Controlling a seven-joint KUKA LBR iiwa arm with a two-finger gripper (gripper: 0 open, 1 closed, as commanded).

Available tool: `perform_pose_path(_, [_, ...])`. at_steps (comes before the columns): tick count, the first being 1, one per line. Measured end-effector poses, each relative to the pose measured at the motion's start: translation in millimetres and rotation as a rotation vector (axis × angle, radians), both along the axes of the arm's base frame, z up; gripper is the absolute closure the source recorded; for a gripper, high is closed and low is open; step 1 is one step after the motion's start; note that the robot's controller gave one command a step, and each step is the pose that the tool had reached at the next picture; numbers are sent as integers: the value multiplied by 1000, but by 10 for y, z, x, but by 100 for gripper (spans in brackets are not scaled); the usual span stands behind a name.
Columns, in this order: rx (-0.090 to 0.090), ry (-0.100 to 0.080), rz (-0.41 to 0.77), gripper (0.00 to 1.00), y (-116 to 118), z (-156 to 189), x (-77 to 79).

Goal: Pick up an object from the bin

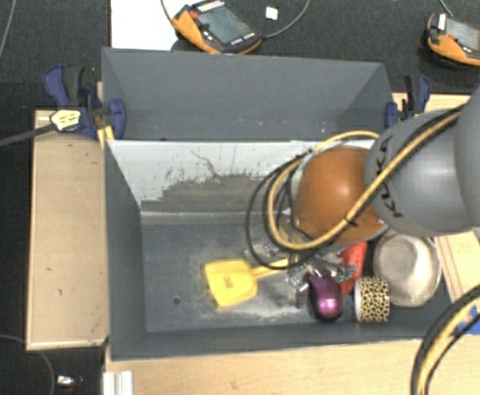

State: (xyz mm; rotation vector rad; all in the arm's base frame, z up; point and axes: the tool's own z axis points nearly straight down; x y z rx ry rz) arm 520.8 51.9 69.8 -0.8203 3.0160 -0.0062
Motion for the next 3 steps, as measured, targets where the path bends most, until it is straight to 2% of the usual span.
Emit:
perform_pose_path(1, [3, 3, -49, 100, -65, 9, 261])
perform_pose_path(2, [3, 3, -48, 100, -65, 11, 260])
perform_pose_path(3, [3, 7, -48, 100, -63, 345, 246])
